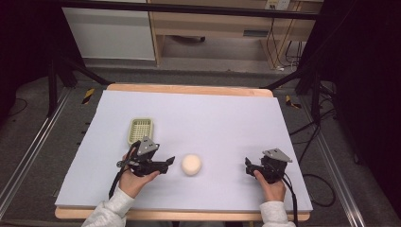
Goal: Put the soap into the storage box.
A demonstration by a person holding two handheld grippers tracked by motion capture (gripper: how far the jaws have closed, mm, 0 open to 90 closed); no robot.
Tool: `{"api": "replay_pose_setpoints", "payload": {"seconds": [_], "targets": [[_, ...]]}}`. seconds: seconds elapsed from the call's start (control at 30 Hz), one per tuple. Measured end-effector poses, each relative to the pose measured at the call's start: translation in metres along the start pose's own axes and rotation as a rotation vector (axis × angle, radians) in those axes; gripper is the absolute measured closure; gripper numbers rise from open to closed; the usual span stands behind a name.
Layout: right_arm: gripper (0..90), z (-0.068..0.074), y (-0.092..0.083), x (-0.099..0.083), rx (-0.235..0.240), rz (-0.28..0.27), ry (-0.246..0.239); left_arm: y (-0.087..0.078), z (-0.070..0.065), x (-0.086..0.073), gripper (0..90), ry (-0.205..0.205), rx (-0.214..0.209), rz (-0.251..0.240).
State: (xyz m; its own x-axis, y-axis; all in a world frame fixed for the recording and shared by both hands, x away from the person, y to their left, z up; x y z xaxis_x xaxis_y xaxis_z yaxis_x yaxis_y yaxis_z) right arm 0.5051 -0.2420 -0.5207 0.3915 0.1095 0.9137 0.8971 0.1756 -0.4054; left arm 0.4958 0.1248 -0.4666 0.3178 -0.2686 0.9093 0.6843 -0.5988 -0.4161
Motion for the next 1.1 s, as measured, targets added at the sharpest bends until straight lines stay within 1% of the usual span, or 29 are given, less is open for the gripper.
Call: {"api": "replay_pose_setpoints", "payload": {"seconds": [0.13,0.23,0.53,0.7,0.73,1.1], "targets": [[4.9,0.000,0.000,0.000,-0.001,0.001,-0.001,0.004,-0.005,-0.001,24.1,0.008,-0.012,0.009],[4.9,0.001,0.000,0.000,0.002,0.002,0.000,0.006,-0.007,0.000,24.0,0.003,-0.016,0.010],[4.9,0.000,0.000,0.000,0.001,0.001,0.002,0.017,-0.018,-0.001,23.0,0.017,-0.041,0.037],[4.9,0.000,0.000,0.000,0.003,0.002,0.001,0.021,-0.020,-0.003,22.7,0.015,-0.046,0.050],[4.8,0.000,0.000,0.000,0.003,0.001,0.001,0.023,-0.023,-0.003,22.5,0.018,-0.053,0.054],[4.9,0.001,0.000,0.000,0.004,0.002,0.001,0.032,-0.034,-0.001,21.8,0.031,-0.079,0.073]]}}
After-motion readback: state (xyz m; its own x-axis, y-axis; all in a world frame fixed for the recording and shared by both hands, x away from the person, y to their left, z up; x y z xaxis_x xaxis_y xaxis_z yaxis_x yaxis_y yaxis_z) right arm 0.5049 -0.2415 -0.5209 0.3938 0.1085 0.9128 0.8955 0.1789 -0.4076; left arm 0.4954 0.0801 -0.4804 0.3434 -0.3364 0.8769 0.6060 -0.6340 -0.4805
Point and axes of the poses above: each handheld gripper's, and its own axes: y roughly forward along the jaws, x roughly out of its top, z roughly to its left, the point moved 6 cm from there along y, roughly forward along the jaws, and after that the axes turned 10 degrees about -z, right-handed, at the moved point
